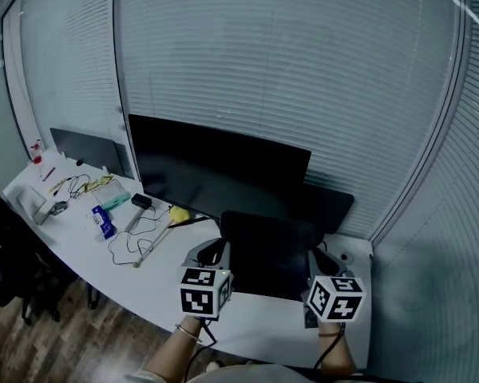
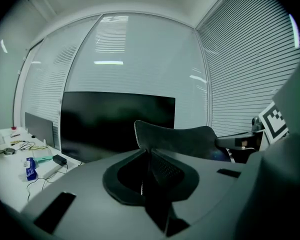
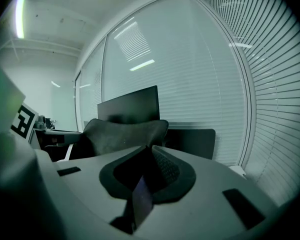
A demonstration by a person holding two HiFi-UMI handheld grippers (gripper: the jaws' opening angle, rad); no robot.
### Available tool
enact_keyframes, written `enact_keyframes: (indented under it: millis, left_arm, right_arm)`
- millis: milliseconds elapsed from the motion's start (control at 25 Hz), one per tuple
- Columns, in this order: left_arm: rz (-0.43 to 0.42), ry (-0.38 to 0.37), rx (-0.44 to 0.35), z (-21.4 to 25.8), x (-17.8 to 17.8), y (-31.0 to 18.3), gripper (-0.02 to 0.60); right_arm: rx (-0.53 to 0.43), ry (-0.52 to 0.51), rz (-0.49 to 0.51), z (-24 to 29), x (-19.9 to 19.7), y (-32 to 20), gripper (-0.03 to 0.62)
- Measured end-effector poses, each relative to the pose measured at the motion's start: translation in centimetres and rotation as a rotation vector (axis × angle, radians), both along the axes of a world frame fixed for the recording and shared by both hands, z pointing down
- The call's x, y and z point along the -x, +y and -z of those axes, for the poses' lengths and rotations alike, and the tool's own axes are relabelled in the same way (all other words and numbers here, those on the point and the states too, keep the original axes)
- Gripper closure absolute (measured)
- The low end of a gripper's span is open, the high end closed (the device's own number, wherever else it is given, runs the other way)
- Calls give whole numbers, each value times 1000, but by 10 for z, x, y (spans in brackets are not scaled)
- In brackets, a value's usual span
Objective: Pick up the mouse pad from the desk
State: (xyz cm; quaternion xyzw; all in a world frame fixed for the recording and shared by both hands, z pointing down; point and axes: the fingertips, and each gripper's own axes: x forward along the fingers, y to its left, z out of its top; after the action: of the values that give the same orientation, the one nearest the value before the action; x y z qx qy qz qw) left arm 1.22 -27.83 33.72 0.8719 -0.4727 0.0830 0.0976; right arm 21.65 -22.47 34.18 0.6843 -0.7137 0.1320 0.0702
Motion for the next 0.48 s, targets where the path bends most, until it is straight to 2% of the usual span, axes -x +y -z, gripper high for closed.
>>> enact_keyframes:
  millis: [480]
  left_arm:
    - [-26, 27, 4, -4, -10, 1, 540]
  right_arm:
    - [5, 31, -12, -2, -7, 6, 540]
